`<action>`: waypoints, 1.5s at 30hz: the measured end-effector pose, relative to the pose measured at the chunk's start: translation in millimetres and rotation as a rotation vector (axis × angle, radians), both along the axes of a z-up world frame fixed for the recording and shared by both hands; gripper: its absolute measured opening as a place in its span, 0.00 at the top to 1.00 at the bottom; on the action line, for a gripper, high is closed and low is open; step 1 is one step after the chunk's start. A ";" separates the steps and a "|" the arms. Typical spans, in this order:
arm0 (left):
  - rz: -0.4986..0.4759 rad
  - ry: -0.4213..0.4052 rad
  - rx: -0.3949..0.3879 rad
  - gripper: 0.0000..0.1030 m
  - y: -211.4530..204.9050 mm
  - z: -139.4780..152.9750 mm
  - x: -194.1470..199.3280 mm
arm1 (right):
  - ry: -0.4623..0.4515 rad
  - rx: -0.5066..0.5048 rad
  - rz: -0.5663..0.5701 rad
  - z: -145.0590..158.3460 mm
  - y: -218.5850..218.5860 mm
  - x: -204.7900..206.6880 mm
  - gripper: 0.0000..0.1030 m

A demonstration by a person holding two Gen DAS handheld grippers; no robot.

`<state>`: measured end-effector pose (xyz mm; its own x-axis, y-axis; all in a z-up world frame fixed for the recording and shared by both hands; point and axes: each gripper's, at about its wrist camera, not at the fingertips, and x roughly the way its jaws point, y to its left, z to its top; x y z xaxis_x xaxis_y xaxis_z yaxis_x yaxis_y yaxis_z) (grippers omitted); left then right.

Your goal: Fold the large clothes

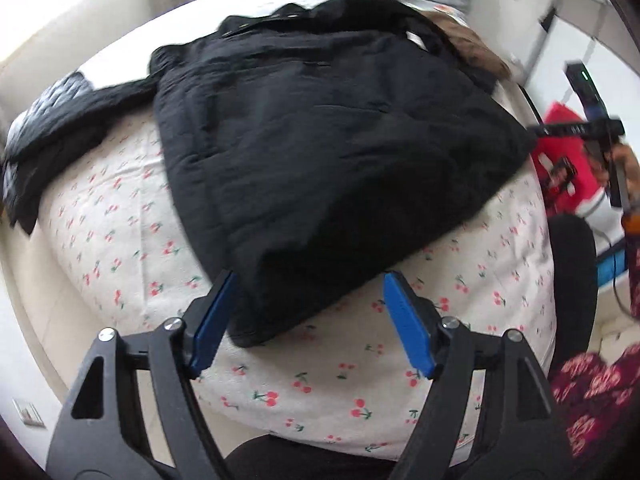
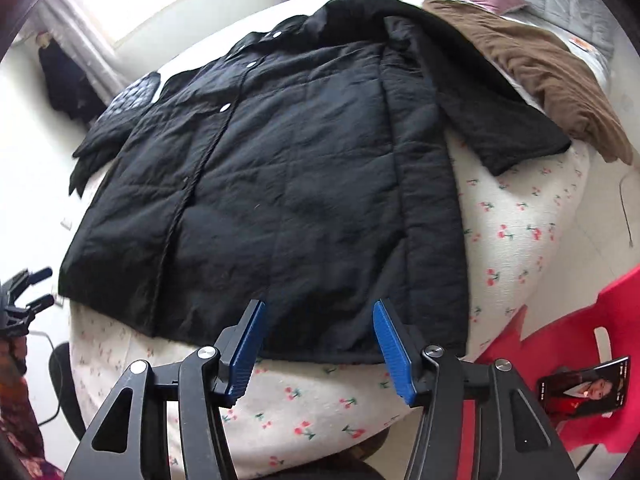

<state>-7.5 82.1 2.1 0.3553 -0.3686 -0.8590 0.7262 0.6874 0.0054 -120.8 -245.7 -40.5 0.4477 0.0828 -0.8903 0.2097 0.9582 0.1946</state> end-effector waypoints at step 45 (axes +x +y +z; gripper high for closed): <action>-0.369 -0.117 -0.041 0.24 -74.7 -18.0 6.5 | -0.240 0.301 0.312 58.6 148.2 205.5 0.95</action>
